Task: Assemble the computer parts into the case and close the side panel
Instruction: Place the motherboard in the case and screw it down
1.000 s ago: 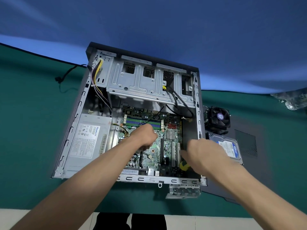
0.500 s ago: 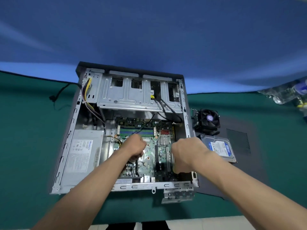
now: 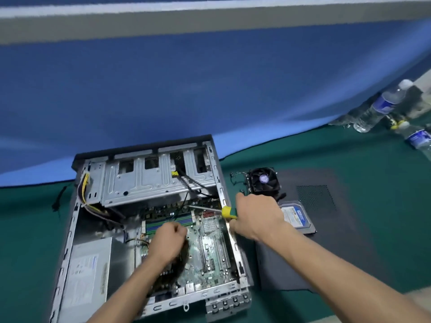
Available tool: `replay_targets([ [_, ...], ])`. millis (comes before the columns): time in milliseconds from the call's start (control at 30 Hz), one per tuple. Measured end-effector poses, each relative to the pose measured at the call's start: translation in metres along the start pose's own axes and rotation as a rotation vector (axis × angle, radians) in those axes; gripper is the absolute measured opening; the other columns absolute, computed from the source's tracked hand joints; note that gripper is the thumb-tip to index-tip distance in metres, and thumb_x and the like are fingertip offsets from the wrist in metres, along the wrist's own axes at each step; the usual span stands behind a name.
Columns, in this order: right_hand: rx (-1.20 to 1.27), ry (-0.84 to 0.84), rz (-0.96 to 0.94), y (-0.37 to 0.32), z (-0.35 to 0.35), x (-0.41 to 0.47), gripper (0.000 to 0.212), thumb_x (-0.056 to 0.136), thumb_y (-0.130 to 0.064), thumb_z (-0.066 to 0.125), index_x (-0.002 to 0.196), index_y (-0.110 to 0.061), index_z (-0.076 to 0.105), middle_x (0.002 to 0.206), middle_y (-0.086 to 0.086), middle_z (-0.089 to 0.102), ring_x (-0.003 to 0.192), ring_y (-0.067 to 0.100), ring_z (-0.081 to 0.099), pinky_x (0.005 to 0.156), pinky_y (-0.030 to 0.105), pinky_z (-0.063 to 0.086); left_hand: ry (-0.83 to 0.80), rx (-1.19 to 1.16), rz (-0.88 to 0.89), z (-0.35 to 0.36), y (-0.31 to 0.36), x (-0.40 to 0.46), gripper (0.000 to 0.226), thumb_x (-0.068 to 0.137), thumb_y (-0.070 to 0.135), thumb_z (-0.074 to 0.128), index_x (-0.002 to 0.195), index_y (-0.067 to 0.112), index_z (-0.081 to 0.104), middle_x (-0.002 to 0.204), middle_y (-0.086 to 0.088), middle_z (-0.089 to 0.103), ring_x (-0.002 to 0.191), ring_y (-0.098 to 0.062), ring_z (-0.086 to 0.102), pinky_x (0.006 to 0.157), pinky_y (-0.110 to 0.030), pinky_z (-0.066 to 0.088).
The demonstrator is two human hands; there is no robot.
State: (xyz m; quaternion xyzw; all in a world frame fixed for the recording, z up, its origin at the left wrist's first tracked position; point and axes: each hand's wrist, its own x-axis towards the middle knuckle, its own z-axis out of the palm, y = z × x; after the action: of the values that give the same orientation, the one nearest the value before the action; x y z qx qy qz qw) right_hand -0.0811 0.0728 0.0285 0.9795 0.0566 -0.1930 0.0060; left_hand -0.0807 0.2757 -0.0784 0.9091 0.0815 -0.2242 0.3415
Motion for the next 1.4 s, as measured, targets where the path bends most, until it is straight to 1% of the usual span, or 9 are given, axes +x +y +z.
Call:
replay_targets([
  [167, 0.36, 0.113, 0.087, 0.029, 0.023, 0.009, 0.021, 0.088, -0.039, 0.047, 0.08, -0.02, 0.051, 0.085, 0.006, 0.062, 0.082, 0.031, 0.058, 0.064, 0.032, 0.032, 0.106, -0.013, 0.2, 0.004, 0.067, -0.01, 0.041, 0.092, 0.018, 0.051, 0.053, 0.022, 0.041, 0.043, 0.01, 0.041, 0.039, 0.0, 0.034, 0.043, -0.018, 0.027],
  [267, 0.559, 0.128, 0.156, 0.045, 0.045, 0.017, 0.009, 0.088, -0.031, 0.05, 0.084, -0.022, 0.048, 0.091, 0.007, 0.065, 0.083, 0.032, 0.057, 0.064, 0.031, 0.031, 0.16, -0.01, 0.284, 0.011, 0.103, -0.008, 0.043, 0.089, 0.018, 0.052, 0.05, 0.021, 0.035, 0.041, 0.01, 0.037, 0.04, -0.003, 0.033, 0.042, -0.017, 0.025],
  [333, 0.703, 0.115, 0.228, 0.053, 0.058, 0.026, 0.006, 0.086, -0.027, 0.053, 0.089, -0.022, 0.052, 0.09, 0.005, 0.064, 0.084, 0.031, 0.056, 0.064, 0.031, 0.034, 0.22, 0.035, 0.276, 0.018, 0.12, -0.002, 0.041, 0.087, 0.021, 0.052, 0.051, 0.019, 0.033, 0.043, 0.008, 0.036, 0.044, -0.008, 0.032, 0.045, -0.027, 0.026],
  [533, 1.183, 0.064, 0.383, 0.052, 0.092, 0.062, 0.014, 0.085, -0.024, 0.06, 0.085, -0.012, 0.068, 0.087, 0.01, 0.071, 0.086, 0.031, 0.063, 0.078, 0.036, 0.051, 0.363, 0.222, 0.206, 0.042, 0.137, 0.012, 0.042, 0.087, 0.024, 0.052, 0.053, 0.018, 0.03, 0.043, 0.005, 0.037, 0.045, -0.019, 0.038, 0.045, -0.029, 0.021],
  [633, 1.217, 0.035, 0.434, 0.044, 0.107, 0.077, 0.017, 0.087, -0.028, 0.06, 0.08, -0.014, 0.066, 0.088, 0.012, 0.07, 0.086, 0.031, 0.064, 0.075, 0.034, 0.051, 0.479, 0.211, 0.23, 0.054, 0.138, 0.01, 0.045, 0.085, 0.015, 0.057, 0.054, 0.021, 0.026, 0.042, 0.008, 0.027, 0.04, -0.02, 0.03, 0.044, -0.027, 0.017],
  [733, 1.208, 0.006, 0.488, 0.036, 0.117, 0.09, 0.018, 0.088, -0.028, 0.059, 0.092, -0.014, 0.069, 0.096, 0.01, 0.071, 0.091, 0.029, 0.064, 0.077, 0.032, 0.05, 0.528, 0.151, 0.227, 0.06, 0.134, 0.013, 0.051, 0.087, 0.011, 0.059, 0.054, 0.024, 0.022, 0.042, 0.01, 0.023, 0.039, -0.01, 0.023, 0.042, -0.023, 0.018],
  [867, 1.153, -0.021, 0.493, 0.03, 0.124, 0.105, 0.019, 0.087, -0.029, 0.058, 0.101, -0.022, 0.069, 0.101, 0.006, 0.071, 0.095, 0.029, 0.064, 0.075, 0.03, 0.048, 0.544, 0.158, 0.212, 0.062, 0.131, 0.018, 0.046, 0.087, 0.01, 0.059, 0.055, 0.02, 0.027, 0.043, 0.01, 0.023, 0.041, -0.02, 0.027, 0.042, -0.024, 0.016],
  [1133, 1.026, -0.077, 0.483, 0.028, 0.131, 0.125, 0.019, 0.083, -0.02, 0.057, 0.098, -0.021, 0.069, 0.097, 0.006, 0.071, 0.092, 0.029, 0.065, 0.07, 0.027, 0.046, 0.562, 0.147, 0.259, 0.062, 0.133, 0.02, 0.039, 0.081, 0.019, 0.049, 0.055, 0.024, 0.02, 0.043, 0.01, 0.017, 0.041, -0.017, 0.022, 0.047, -0.025, 0.018],
  [1400, 0.974, -0.077, 0.473, 0.03, 0.139, 0.128, 0.019, 0.085, -0.028, 0.061, 0.101, -0.021, 0.07, 0.1, 0.006, 0.07, 0.096, 0.028, 0.064, 0.076, 0.03, 0.049, 0.51, 0.13, 0.233, 0.062, 0.132, 0.02, 0.06, 0.081, 0.005, 0.063, 0.054, 0.03, 0.016, 0.043, 0.011, 0.017, 0.039, -0.003, 0.018, 0.043, -0.018, 0.016],
])
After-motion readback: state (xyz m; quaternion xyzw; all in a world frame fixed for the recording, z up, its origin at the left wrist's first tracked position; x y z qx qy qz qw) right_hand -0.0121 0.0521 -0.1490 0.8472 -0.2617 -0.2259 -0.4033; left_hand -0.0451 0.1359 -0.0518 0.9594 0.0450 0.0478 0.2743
